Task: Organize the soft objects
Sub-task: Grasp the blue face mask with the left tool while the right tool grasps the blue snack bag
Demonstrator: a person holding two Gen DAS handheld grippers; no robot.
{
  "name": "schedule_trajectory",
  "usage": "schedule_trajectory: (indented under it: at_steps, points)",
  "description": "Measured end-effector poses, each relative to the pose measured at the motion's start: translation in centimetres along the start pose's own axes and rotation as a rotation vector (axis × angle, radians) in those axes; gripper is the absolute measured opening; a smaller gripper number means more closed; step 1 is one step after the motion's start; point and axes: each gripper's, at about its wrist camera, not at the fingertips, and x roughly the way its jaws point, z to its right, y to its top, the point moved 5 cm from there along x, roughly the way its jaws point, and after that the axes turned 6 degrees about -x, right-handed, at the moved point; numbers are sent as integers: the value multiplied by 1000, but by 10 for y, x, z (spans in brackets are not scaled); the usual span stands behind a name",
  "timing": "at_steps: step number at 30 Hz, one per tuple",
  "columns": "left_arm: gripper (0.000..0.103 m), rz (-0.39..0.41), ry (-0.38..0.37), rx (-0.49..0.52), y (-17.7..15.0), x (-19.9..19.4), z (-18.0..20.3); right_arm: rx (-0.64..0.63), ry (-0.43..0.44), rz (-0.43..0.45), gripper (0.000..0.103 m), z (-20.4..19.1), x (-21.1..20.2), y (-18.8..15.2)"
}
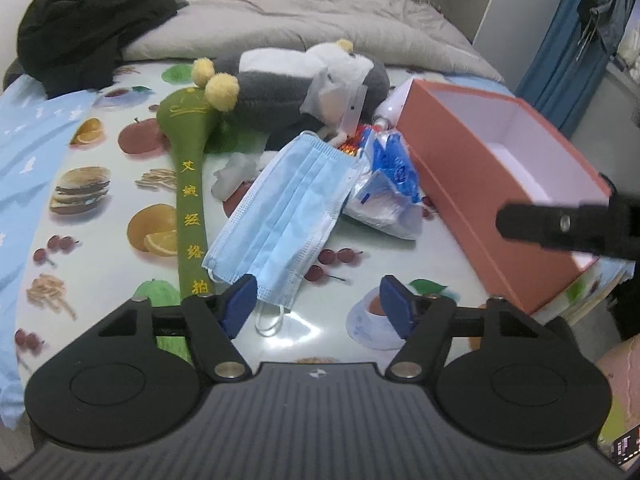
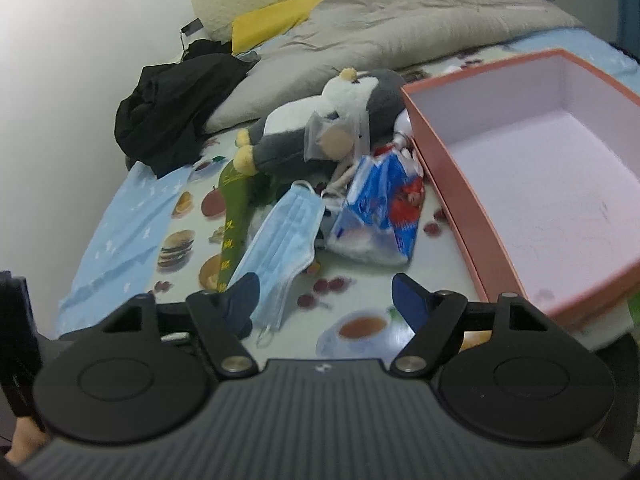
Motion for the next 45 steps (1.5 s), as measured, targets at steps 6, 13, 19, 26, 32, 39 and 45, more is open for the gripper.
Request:
schedule_trajectory:
  at_steps: [6, 13, 19, 26, 32, 39, 45]
  points:
    - [60, -36, 5, 13, 7, 41, -9, 5, -21, -23, 76, 8, 44, 16]
    - [57, -60, 35, 52, 12, 84, -12, 14, -59, -66, 73, 18, 97, 35]
    - [42, -67, 70, 46, 12, 107, -18, 43, -112, -83, 68, 31, 124, 45]
    - [14, -57, 30, -51, 18, 110, -29, 74, -147, -105, 56, 42, 149, 44]
    - [9, -28, 13, -126, 25, 100, -33, 70, -143, -114, 35, 47, 166, 44]
    - [8, 33, 1, -176, 37, 73, -31, 30, -114, -106, 12, 43, 158, 52]
    - [8, 68, -1, -211, 40, 49, -31, -15, -83, -81, 11, 31, 133, 52]
